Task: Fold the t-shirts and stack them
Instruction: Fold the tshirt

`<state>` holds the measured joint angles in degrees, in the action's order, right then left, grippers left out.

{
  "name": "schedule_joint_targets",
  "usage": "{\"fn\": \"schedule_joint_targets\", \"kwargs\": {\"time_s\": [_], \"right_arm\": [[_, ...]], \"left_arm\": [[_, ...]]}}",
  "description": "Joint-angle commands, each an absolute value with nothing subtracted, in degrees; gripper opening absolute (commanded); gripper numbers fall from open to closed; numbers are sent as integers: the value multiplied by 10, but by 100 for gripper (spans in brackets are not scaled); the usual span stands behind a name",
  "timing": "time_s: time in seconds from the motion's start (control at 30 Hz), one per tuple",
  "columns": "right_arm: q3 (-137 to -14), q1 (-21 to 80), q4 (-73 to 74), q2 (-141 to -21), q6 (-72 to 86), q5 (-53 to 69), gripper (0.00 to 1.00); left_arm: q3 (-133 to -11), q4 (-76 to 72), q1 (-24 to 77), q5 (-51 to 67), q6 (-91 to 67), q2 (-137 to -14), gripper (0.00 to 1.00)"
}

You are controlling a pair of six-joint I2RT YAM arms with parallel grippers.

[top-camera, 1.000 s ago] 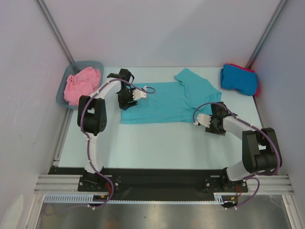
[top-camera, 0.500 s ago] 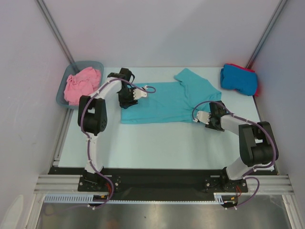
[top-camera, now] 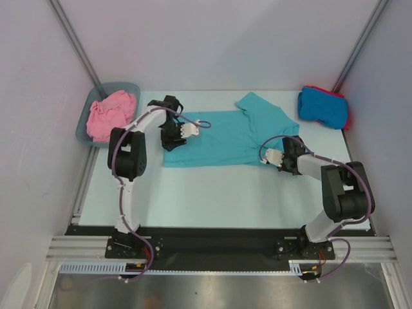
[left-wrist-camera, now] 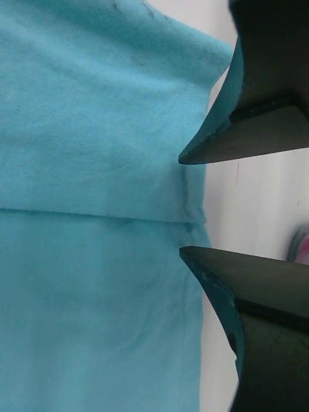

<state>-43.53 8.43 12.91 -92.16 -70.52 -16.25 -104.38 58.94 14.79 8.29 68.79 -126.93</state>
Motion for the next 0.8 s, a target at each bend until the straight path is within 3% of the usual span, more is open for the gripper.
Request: {"fn": "schedule_joint_targets", "kwargs": {"time_s": [0.0, 0.77], "right_arm": [[-439, 89, 140, -933, -693, -141, 27], [-440, 97, 134, -939, -687, -142, 26]], "left_arm": [[-1067, 600, 151, 97, 702, -1289, 59], [-1113, 625, 149, 76, 717, -1299, 55]]}}
